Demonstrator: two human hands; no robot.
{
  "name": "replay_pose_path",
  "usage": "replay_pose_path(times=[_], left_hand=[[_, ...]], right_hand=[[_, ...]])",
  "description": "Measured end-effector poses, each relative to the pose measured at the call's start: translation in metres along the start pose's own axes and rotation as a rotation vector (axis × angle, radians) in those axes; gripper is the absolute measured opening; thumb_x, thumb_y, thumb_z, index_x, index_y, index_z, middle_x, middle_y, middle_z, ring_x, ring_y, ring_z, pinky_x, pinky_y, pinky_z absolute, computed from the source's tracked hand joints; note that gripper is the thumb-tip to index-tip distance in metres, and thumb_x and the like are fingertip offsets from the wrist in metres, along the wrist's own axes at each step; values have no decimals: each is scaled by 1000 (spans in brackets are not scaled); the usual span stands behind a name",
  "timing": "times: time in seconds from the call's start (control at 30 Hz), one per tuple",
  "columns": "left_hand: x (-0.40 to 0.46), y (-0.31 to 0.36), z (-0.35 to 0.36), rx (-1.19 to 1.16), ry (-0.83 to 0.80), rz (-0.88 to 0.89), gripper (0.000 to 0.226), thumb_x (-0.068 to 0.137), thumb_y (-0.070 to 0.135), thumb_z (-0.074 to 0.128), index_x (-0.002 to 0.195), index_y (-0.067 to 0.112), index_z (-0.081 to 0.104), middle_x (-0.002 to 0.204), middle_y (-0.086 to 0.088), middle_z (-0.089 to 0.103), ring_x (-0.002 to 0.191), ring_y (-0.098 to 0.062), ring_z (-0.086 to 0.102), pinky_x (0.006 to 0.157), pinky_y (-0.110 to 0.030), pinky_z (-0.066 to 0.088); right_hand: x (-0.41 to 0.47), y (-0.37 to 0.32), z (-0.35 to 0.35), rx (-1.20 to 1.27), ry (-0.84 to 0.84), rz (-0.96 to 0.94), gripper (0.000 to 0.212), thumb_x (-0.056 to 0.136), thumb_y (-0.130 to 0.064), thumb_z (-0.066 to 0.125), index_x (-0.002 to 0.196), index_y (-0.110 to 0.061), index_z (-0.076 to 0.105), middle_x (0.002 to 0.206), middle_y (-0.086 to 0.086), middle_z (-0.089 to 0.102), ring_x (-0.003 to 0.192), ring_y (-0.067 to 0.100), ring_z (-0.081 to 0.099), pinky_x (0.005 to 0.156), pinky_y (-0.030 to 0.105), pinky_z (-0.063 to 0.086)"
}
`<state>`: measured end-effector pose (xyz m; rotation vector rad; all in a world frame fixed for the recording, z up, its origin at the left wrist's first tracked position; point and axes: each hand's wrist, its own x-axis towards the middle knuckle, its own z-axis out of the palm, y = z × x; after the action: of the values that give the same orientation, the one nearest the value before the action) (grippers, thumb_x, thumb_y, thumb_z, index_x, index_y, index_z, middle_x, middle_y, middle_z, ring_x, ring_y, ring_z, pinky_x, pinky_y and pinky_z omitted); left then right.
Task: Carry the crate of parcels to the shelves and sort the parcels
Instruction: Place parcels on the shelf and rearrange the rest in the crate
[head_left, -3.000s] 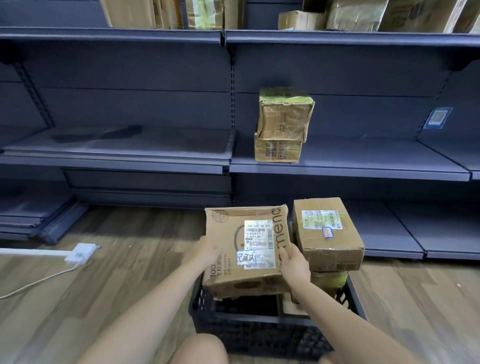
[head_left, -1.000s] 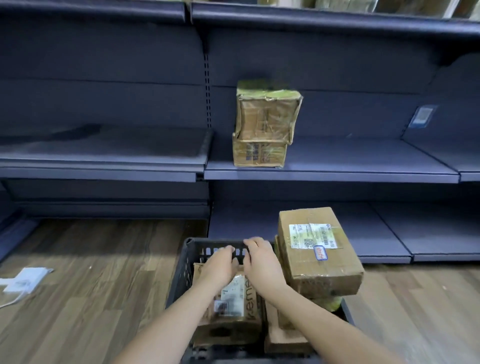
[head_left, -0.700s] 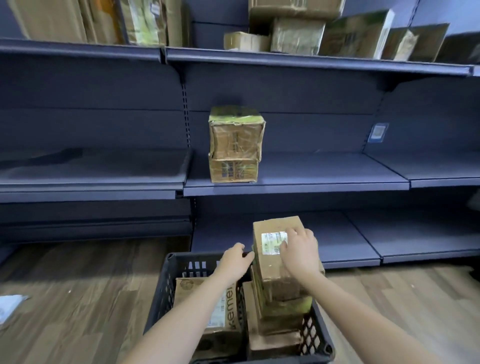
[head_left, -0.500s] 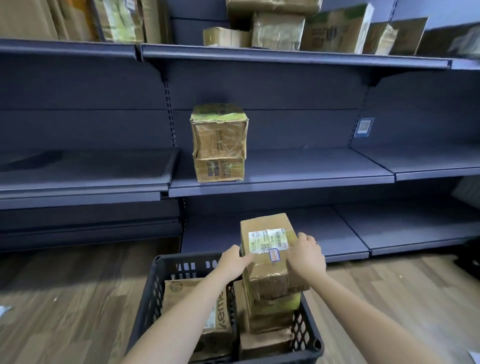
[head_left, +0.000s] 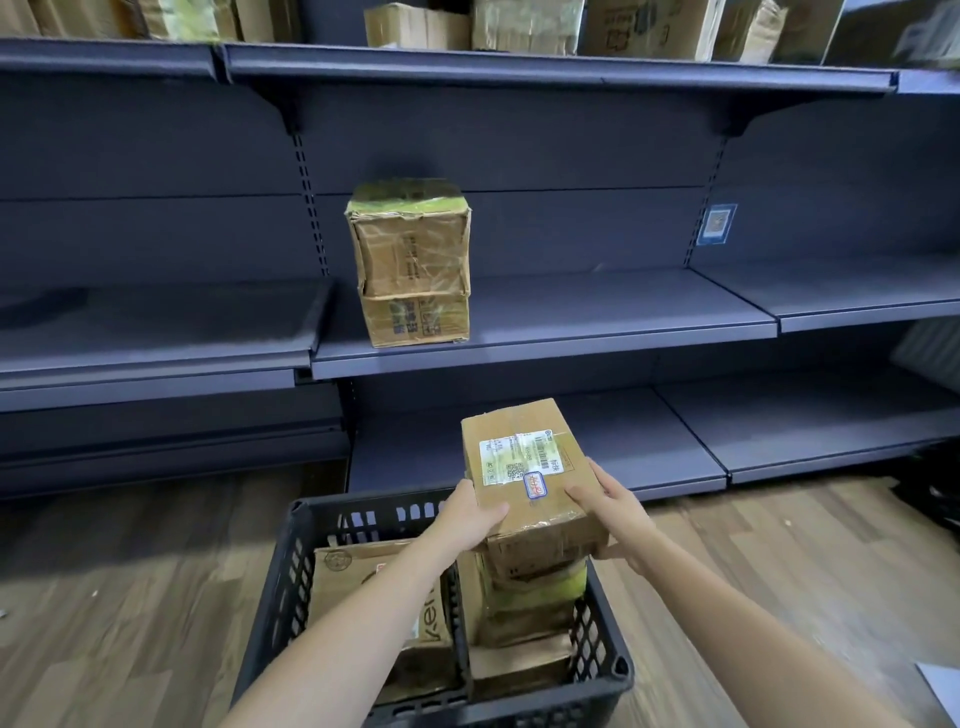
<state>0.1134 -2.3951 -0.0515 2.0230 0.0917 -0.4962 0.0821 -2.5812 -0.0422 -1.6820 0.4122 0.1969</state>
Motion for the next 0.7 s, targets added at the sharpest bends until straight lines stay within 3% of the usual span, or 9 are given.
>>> replay_pose_path(times=[0.13, 0.2, 0.27, 0.37, 0.43, 0.5, 0.57, 0.63, 0.7], left_hand=[[-6, 3, -8, -173, 98, -4, 64, 90, 29, 62, 140, 9, 27, 128, -7, 55, 105, -21, 60, 89, -37, 54], [-13, 8, -20, -480, 118, -80, 79, 91, 34, 60, 149, 20, 8, 123, -12, 59, 89, -25, 67, 74, -42, 60], [-22, 9, -37, -631, 102, -136, 86, 94, 36, 54, 151, 29, -10, 119, -18, 61, 73, -27, 68, 60, -38, 61], [-32, -6, -58, -431, 133, -135, 69, 95, 45, 48, 151, 34, 9, 113, -17, 65, 80, -27, 69, 72, -41, 60], [-35, -23, -78, -287, 223, -122, 76, 92, 52, 48, 152, 32, 7, 141, -11, 50, 113, -30, 60, 95, -45, 51], [-37, -43, -104, -295, 293, -91, 84, 88, 53, 55, 153, 33, 5, 154, -4, 33, 132, -28, 43, 108, -44, 39], [-39, -58, -124, -465, 245, -74, 80, 81, 53, 65, 148, 32, 27, 147, -2, 43, 122, -23, 50, 103, -45, 43], [-40, -66, -134, -578, 201, -71, 54, 82, 45, 68, 128, 23, 51, 131, -10, 58, 107, -25, 59, 92, -50, 53], [-42, -71, -139, -600, 264, -71, 32, 90, 35, 62, 118, 19, 55, 121, -13, 62, 102, -29, 63, 78, -46, 59]], right_hand=[[-1, -10, 1, 107, 61, -65, 56, 86, -37, 66, 137, -35, 44, 124, -1, 59, 95, 16, 60, 73, 40, 54], [0, -17, 4, 181, 88, -71, 49, 79, -43, 71, 124, -30, 56, 116, 1, 64, 99, 22, 60, 89, 53, 52], [0, -25, 10, 227, 75, -55, 32, 81, -39, 70, 109, -27, 60, 99, 0, 66, 91, 23, 61, 91, 57, 50], [0, -33, 29, 215, 69, -99, 11, 84, -30, 68, 91, -25, 62, 92, 4, 67, 80, 21, 62, 81, 45, 56], [1, -35, 42, 226, 61, -124, 6, 84, -26, 68, 86, -23, 63, 93, 8, 68, 79, 21, 62, 73, 36, 52], [3, -35, 53, 249, 18, -116, 7, 82, -24, 68, 87, -21, 65, 97, 13, 70, 84, 27, 64, 81, 41, 51], [8, -32, 65, 259, -37, -103, 7, 81, -25, 68, 87, -20, 66, 96, 13, 68, 85, 28, 62, 81, 42, 49], [15, -31, 80, 225, -22, -92, 13, 83, -31, 63, 91, -22, 61, 101, 9, 63, 88, 25, 58, 75, 37, 46], [22, -32, 103, 170, 78, -87, 31, 85, -42, 54, 104, -18, 52, 111, 6, 56, 94, 24, 55, 76, 34, 45]])
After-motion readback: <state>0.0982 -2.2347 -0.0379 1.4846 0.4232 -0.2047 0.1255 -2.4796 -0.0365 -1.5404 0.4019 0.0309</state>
